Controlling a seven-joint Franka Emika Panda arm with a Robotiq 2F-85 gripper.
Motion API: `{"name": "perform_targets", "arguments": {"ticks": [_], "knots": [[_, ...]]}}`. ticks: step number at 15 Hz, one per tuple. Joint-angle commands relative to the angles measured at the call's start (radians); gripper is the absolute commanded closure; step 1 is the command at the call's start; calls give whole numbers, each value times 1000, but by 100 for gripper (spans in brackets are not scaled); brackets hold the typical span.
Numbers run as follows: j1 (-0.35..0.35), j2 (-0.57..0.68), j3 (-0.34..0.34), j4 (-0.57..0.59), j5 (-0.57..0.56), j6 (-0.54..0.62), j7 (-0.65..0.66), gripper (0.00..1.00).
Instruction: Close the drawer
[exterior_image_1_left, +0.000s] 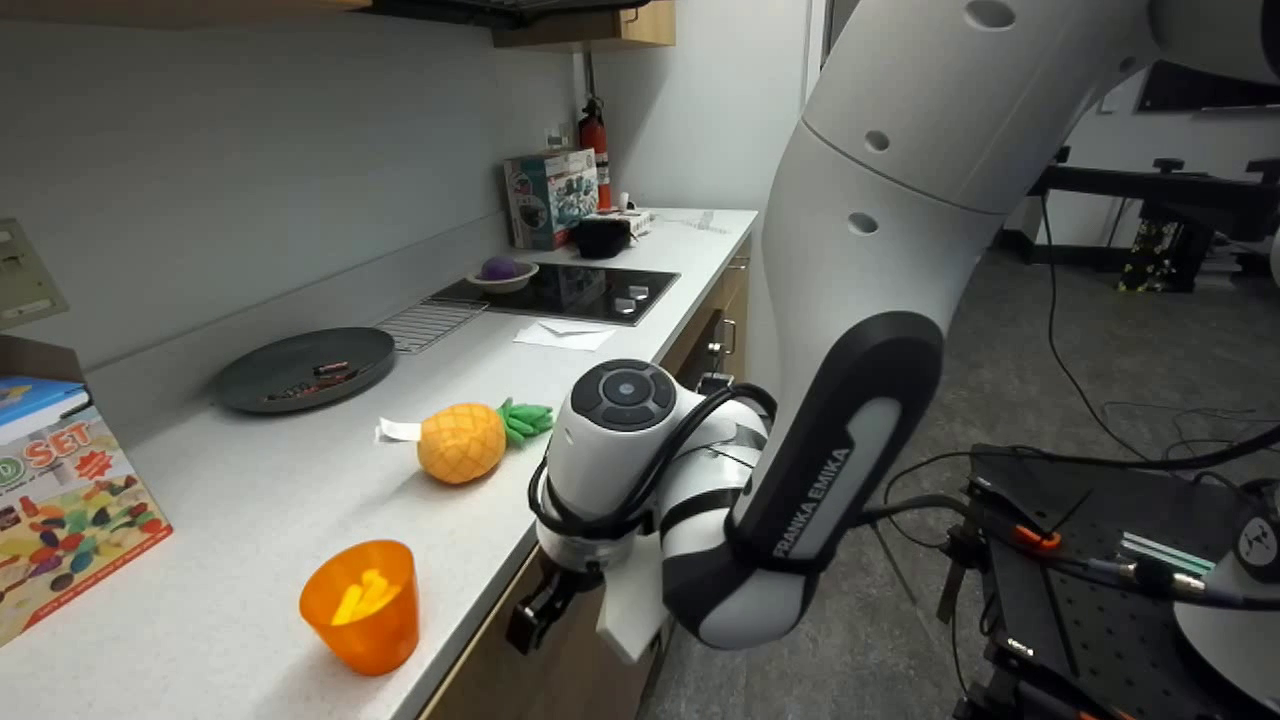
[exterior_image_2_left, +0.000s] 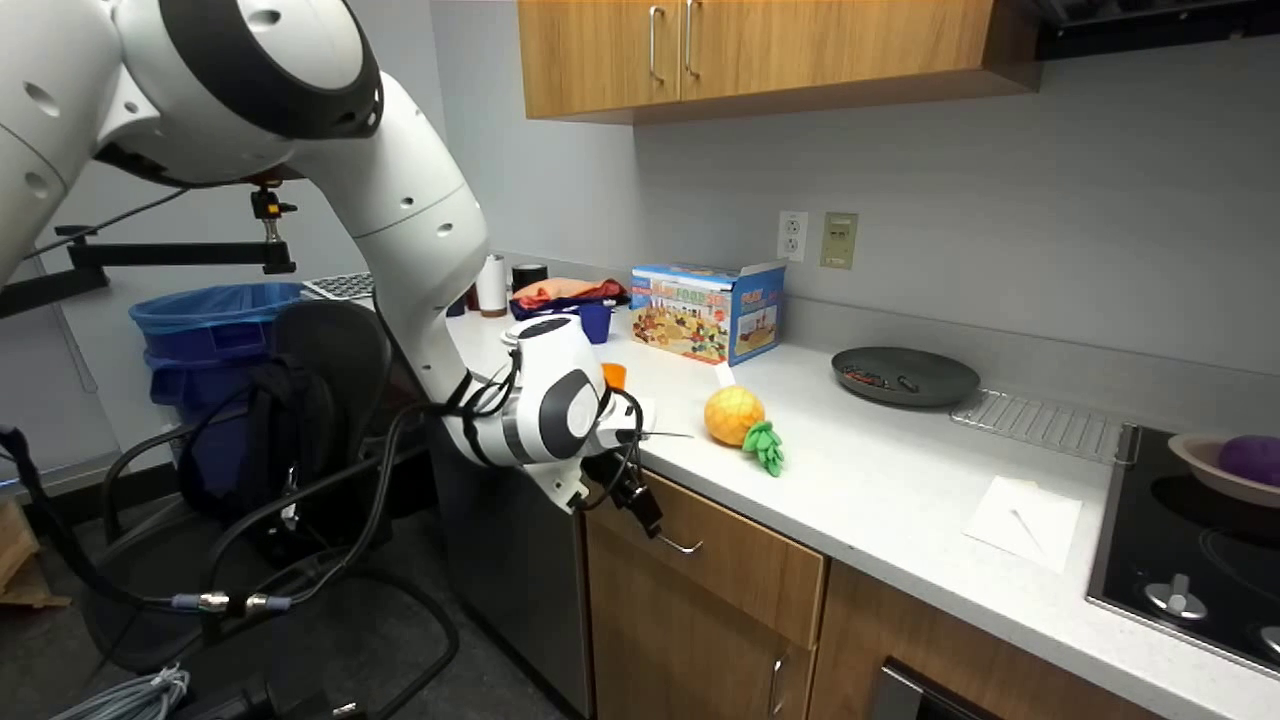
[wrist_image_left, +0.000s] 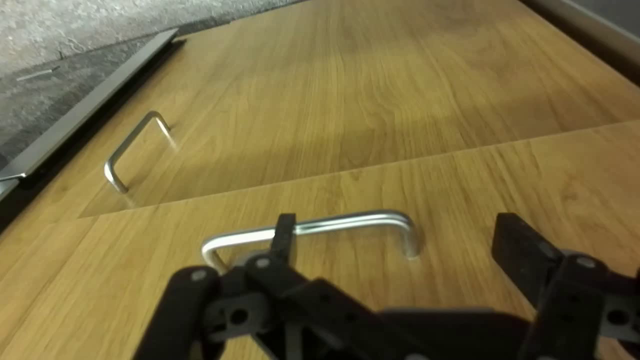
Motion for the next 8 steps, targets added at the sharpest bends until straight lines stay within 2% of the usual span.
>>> {"name": "perform_targets", "arguments": {"ticks": [1,4,8], "knots": [[86,86,-89,33,115,146,-8,0],[142,142,-123,44,248,228,-42,0],[181,179,-125,42,406,292,-123,0]]}}
